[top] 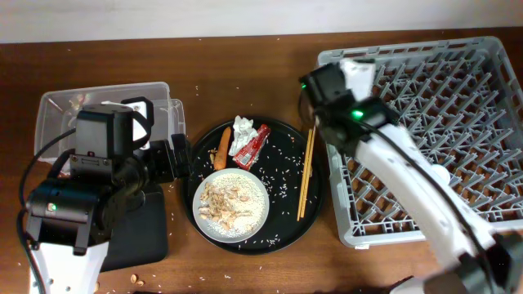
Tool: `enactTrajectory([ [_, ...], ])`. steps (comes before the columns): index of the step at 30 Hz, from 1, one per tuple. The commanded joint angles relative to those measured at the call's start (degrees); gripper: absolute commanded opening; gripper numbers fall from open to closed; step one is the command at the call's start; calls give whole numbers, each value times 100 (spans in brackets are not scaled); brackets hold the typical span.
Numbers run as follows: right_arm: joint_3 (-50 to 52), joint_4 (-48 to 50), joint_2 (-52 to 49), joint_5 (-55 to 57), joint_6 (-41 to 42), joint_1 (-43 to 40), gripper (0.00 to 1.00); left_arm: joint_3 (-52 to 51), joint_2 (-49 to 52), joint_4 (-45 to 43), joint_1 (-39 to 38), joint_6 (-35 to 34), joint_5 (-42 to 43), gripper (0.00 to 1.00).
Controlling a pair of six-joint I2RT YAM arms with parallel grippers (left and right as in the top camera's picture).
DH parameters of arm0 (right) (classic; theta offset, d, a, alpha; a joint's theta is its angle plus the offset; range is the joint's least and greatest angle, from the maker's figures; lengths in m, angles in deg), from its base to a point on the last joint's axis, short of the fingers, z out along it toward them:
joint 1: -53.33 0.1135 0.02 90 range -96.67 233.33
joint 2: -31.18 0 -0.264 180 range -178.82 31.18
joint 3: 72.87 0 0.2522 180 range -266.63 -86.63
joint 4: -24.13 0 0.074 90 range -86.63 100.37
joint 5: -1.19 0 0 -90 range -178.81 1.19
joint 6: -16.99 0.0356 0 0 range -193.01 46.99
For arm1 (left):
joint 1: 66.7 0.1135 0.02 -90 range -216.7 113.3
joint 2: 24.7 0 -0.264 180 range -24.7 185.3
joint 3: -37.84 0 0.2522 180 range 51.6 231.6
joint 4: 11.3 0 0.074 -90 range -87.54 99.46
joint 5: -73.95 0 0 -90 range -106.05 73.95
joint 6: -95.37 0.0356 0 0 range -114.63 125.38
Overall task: Sort waste into correct bins and load items into the dishwasher rack
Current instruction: 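Carry the pink bowl into the dish rack and stand it upright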
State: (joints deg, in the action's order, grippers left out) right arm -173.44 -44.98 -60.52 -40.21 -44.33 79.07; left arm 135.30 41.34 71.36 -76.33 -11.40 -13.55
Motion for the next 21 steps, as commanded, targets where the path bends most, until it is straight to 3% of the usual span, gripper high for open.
enactTrajectory([
  [1,-55,15,39,2579,-146,-293,4,42,-39,2,-7,-55,-83,99],
  [9,-52,177,-732,2514,-186,-1471,4,42,-39,31,-4,-55,-83,99],
  [21,-52,529,-2120,2579,-765,-1742,4,42,-39,42,-7,-55,-83,99],
])
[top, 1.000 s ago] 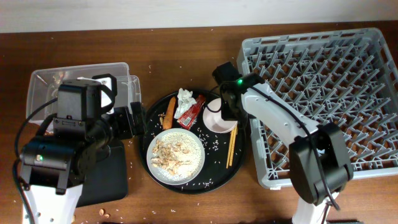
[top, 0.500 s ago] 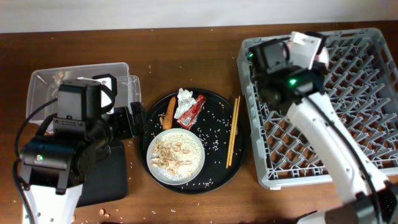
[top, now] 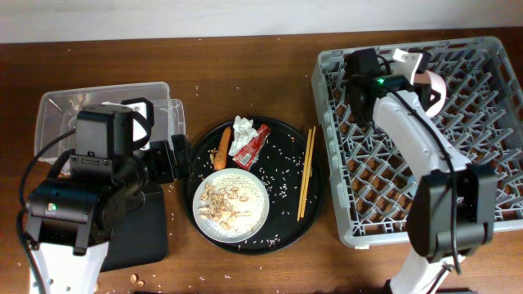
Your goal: Sort waste into correct bins and load items into the dishwasher rack
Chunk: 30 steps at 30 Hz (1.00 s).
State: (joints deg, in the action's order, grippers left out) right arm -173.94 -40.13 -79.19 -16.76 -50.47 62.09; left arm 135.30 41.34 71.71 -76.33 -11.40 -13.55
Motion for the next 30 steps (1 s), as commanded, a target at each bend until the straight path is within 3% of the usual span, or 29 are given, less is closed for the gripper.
enactTrajectory([
  [1,-2,74,-343,278,-225,-52,4,42,-39,7,-7,-55,-83,99],
  [5,-2,461,-708,592,-793,-24,4,42,-39,7,-7,-55,-83,99],
  [15,-2,623,-748,267,-885,660,4,42,-39,7,-4,-55,-83,99],
  [16,-2,577,-748,251,-883,717,11,42,-39,7,-4,-55,-83,99],
  [18,-2,450,-745,256,-883,822,46,42,-39,7,-4,-55,-83,99],
  [19,-2,385,-739,258,-883,868,81,42,-39,7,-4,-55,-83,99],
  [20,-4,304,-697,229,-870,942,94,42,-39,7,-7,-55,-83,99],
  [24,-11,94,-321,-551,-859,1209,96,42,-39,7,-4,-55,-83,99],
  [27,-15,39,212,-2015,-859,1386,93,42,-39,7,-7,-55,-83,99],
  [30,-15,-22,855,-4218,-866,1473,86,42,-39,7,-4,-55,-83,99],
])
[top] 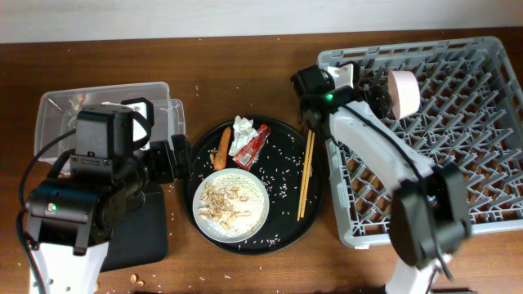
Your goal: Sort waste into correct bins and load items into the dishwasher rack
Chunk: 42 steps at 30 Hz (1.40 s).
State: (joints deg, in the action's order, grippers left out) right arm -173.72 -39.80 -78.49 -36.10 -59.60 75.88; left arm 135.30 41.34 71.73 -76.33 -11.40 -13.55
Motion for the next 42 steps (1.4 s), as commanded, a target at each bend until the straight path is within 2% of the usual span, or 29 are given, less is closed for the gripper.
enactTrajectory([
  [1,-37,-111,1014,-3128,48,114,80,42,-39,4,-7,-55,-83,99],
  [4,-37,-369,1349,-4935,52,118,72,42,-39,4,-7,-55,-83,99],
  [5,-37,-520,1364,-5427,55,118,67,42,-39,4,-4,-55,-83,99],
  [6,-28,-745,1314,-6006,85,118,58,42,-39,4,-4,-55,-83,99],
  [9,33,-1054,1163,-6155,570,120,54,42,-39,4,-4,-55,-83,99],
  [11,192,-1073,1029,-6153,680,144,44,42,-39,4,-7,-55,-83,99],
  [18,675,-704,313,-6043,1460,341,29,42,-39,4,-7,-55,-83,99],
  [22,706,-350,-199,-5517,1716,374,29,42,-39,4,-7,-55,-83,99],
  [25,706,-179,-498,-5453,1738,358,25,42,-39,4,-4,-55,-83,99],
  [28,706,-181,-638,-5283,1886,361,25,42,-39,4,-7,-55,-83,99],
  [37,693,-140,-647,-5394,1687,367,26,42,-39,4,-4,-55,-83,99],
  [42,542,-223,-94,-5401,1493,369,25,42,-39,4,-7,-55,-83,99],
])
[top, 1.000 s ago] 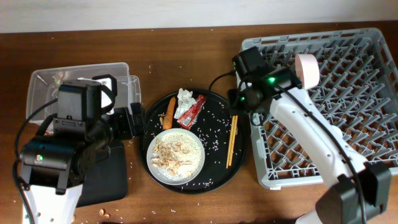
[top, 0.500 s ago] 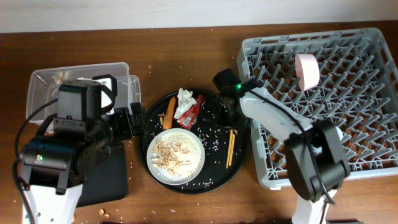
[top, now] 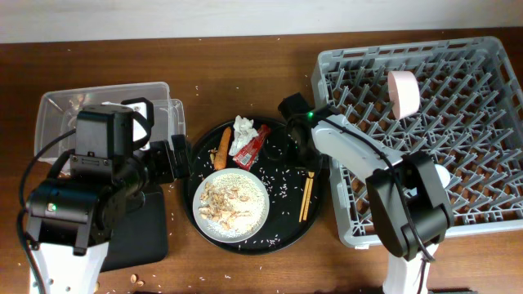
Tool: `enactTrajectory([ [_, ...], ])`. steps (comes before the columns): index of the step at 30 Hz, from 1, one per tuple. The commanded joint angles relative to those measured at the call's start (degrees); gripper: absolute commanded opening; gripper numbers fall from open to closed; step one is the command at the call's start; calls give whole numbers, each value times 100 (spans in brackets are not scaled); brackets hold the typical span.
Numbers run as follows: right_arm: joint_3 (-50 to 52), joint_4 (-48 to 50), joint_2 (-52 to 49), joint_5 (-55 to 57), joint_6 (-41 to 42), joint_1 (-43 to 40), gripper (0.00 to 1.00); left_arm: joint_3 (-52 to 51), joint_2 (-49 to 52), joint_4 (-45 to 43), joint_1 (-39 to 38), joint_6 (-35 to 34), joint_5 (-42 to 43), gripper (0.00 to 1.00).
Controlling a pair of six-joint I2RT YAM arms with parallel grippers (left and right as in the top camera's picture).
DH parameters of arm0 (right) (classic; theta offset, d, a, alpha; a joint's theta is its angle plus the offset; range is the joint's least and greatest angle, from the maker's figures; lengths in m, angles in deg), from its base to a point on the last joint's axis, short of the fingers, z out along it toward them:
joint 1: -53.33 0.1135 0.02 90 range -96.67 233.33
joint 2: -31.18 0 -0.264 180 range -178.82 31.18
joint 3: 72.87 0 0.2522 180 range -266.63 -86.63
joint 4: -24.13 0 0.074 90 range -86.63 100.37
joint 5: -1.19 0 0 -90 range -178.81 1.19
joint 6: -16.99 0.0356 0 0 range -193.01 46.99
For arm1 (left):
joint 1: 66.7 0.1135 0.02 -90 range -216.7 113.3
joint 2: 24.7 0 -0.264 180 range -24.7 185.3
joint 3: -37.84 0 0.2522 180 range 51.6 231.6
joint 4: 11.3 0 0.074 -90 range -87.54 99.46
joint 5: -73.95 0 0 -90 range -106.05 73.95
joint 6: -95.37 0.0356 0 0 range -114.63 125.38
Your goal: Sort waste into correct bins and load items into the dishwasher rack
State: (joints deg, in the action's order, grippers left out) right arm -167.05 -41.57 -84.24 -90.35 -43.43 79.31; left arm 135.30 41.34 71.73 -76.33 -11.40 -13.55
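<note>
A round black tray (top: 282, 220) holds a white plate of food scraps (top: 230, 204), an orange carrot piece (top: 222, 149), a crumpled white tissue (top: 243, 128) and a red wrapper (top: 258, 140). Wooden chopsticks (top: 306, 200) lie along the tray's right edge, their upper part hidden under my right gripper (top: 307, 163), which hangs over them; its jaws are hidden by the wrist. A pink cup (top: 402, 91) stands in the grey dishwasher rack (top: 343, 229). My left gripper (top: 180, 157) rests at the tray's left rim, its jaws unclear.
Clear plastic bins (top: 57, 110) sit at the back left, partly under the left arm. A black bin (top: 143, 233) lies at the front left. Rice grains are scattered on the tray and the wooden table (top: 245, 65).
My right gripper has moved from the rack's back left corner to the tray's right edge, over the top of the chopsticks. The pink cup stays in the rack. The left arm is unchanged.
My right arm was at the rack's back left corner carrying a pale item. Then it was reaching over the rack with the pink cup at its tip. Later the cup stood alone in the rack with the gripper apart, and now the gripper is over the chopsticks.
</note>
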Motion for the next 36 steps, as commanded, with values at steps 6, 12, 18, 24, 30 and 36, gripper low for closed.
enactTrajectory([
  [6,-118,-299,623,26,-35,26,26,42,-39,4,-7,-55,-83,99],
  [12,42,-109,431,70,166,26,26,42,-39,4,-7,-55,-83,99],
  [18,46,492,-55,-772,219,111,40,42,-39,4,-4,-55,-83,99],
  [24,37,708,-162,-833,-63,286,51,42,-39,4,-7,-55,-83,99],
  [30,-203,-125,365,-66,-61,166,49,42,-39,4,-4,-55,-83,99],
  [36,-131,-531,564,149,129,90,49,42,-39,4,-7,-55,-83,99],
])
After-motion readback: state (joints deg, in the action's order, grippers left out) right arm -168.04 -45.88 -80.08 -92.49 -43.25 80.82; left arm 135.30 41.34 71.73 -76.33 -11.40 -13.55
